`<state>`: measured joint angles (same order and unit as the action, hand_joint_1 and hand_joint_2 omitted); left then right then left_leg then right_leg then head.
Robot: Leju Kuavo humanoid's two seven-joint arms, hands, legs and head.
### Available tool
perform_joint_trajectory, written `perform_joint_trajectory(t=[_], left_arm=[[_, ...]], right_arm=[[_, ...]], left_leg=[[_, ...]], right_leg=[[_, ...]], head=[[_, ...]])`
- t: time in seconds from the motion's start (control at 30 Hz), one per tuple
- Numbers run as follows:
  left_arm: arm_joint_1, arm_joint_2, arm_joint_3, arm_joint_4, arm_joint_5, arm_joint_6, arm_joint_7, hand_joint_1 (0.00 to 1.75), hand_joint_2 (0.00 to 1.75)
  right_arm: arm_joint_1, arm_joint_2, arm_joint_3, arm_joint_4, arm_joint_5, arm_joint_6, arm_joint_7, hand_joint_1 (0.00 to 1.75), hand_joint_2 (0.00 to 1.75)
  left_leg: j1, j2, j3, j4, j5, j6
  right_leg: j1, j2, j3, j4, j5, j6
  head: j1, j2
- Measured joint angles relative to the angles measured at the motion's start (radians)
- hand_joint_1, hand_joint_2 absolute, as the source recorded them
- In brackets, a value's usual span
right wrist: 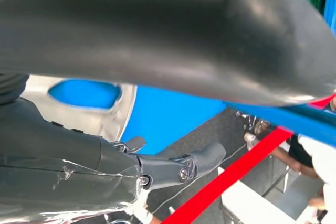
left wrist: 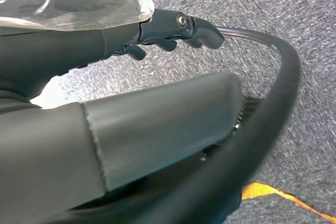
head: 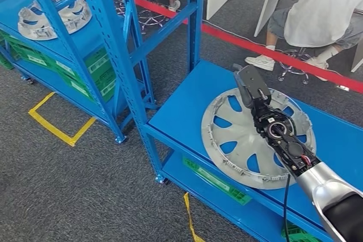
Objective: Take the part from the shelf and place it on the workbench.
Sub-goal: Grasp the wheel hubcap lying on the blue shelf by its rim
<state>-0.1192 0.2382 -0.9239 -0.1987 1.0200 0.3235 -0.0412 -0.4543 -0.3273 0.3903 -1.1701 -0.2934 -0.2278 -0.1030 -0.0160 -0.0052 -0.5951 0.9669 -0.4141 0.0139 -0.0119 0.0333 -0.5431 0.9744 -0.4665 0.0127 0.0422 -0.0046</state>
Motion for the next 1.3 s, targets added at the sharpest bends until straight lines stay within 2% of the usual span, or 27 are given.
perform_joint_trajectory(t=[0.1,0.3,0.43,0.53,0.7,0.83,1.1,1.3], left_arm=[[0.002,-0.001,0.000,0.000,0.001,0.000,0.000,0.00,0.00],[0.004,-0.001,0.000,0.000,0.004,0.002,-0.001,0.00,0.00],[0.004,-0.001,0.000,0.000,0.006,0.002,-0.001,0.00,0.00],[0.004,-0.001,0.000,0.000,0.008,0.002,-0.001,0.00,0.00],[0.009,0.000,0.002,0.000,0.020,0.001,-0.008,0.00,0.00],[0.013,0.000,0.002,0.000,0.025,0.000,-0.011,0.00,0.00],[0.015,0.000,0.011,0.000,0.057,0.009,0.006,0.00,0.00],[0.018,-0.002,0.024,0.000,0.072,0.015,0.011,0.00,0.00]], right_arm=[[0.001,0.000,0.001,0.000,0.001,0.007,-0.001,0.00,0.00],[0.000,0.000,0.003,0.000,0.022,0.011,0.003,0.00,0.00],[-0.002,0.000,0.006,0.000,0.053,0.010,0.026,0.00,1.75],[-0.003,0.000,0.014,-0.005,0.101,0.007,0.069,0.00,1.75],[0.000,-0.011,0.042,-0.067,0.293,0.001,0.231,0.00,1.75],[0.003,-0.020,0.060,-0.114,0.342,0.007,0.274,0.00,1.75],[0.054,-0.055,0.106,-0.275,0.533,0.129,0.450,0.00,1.75],[0.123,-0.079,0.145,-0.413,0.598,0.154,0.507,0.00,1.75]], left_leg=[[-0.001,0.000,0.005,-0.004,-0.001,-0.010],[-0.002,-0.002,0.006,-0.004,-0.002,-0.004],[-0.002,-0.002,0.006,-0.004,-0.004,0.000],[-0.002,-0.002,0.006,-0.004,-0.004,0.001],[-0.002,-0.002,0.007,-0.004,-0.005,0.001],[-0.001,-0.002,0.008,-0.004,-0.005,0.001],[-0.001,-0.002,0.009,-0.005,-0.005,0.001],[-0.001,-0.002,0.010,-0.005,-0.005,0.001]], right_leg=[[0.002,-0.002,0.004,0.000,-0.008,-0.012],[0.002,-0.005,0.014,-0.013,-0.003,-0.002],[0.002,-0.005,0.016,-0.016,-0.003,0.002],[0.002,-0.005,0.016,-0.017,-0.003,0.005],[0.002,-0.005,0.016,-0.017,-0.003,0.006],[0.002,-0.004,0.016,-0.017,-0.003,0.006],[0.003,-0.004,0.017,-0.017,-0.004,0.006],[0.003,-0.004,0.017,-0.017,-0.005,0.006]], head=[[0.002,0.000],[0.003,0.000],[0.003,0.000],[0.003,0.000],[0.003,0.000],[0.003,0.000],[0.003,0.000],[0.003,0.000]])
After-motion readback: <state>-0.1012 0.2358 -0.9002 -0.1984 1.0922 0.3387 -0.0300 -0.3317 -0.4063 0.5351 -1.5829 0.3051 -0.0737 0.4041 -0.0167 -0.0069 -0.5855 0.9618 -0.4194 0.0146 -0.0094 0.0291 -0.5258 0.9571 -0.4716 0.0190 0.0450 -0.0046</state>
